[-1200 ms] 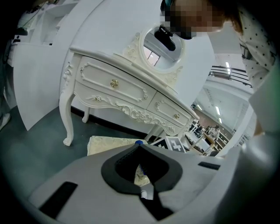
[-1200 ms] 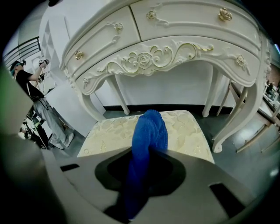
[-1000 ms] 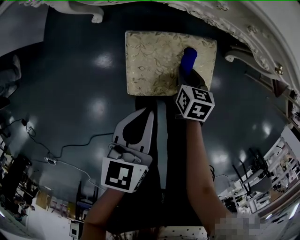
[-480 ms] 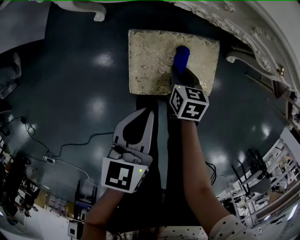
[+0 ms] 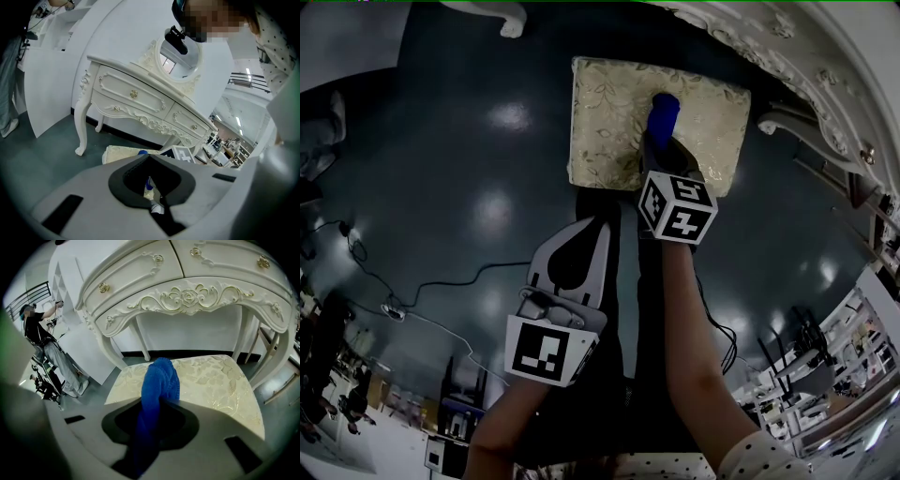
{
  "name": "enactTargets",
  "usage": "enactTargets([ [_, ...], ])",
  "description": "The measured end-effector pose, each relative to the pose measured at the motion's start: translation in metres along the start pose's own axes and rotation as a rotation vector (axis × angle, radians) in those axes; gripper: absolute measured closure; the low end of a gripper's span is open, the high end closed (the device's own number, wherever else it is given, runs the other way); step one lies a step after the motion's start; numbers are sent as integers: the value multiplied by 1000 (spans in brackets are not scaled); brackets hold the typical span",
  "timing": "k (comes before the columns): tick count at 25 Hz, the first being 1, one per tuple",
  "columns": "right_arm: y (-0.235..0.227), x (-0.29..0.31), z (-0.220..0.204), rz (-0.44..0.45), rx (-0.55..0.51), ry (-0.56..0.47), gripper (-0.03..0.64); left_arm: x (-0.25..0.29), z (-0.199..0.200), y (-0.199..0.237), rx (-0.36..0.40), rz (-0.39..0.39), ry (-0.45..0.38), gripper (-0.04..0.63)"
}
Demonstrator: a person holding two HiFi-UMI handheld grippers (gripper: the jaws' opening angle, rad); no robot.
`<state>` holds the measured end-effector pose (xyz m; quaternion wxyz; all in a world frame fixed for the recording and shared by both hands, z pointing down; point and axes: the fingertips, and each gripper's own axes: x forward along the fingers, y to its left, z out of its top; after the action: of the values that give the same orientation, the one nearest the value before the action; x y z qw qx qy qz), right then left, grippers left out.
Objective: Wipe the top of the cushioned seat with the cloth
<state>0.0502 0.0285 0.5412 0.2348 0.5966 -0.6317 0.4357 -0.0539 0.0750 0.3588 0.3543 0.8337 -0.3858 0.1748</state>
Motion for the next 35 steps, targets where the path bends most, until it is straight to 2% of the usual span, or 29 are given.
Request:
enactTargets([
  [14, 46, 11, -3, 69, -23, 12, 528, -15, -3, 14, -53, 40, -21, 598],
  [35, 116, 30, -7, 184, -80, 42, 528, -38, -3, 40, -93, 110, -64, 598],
])
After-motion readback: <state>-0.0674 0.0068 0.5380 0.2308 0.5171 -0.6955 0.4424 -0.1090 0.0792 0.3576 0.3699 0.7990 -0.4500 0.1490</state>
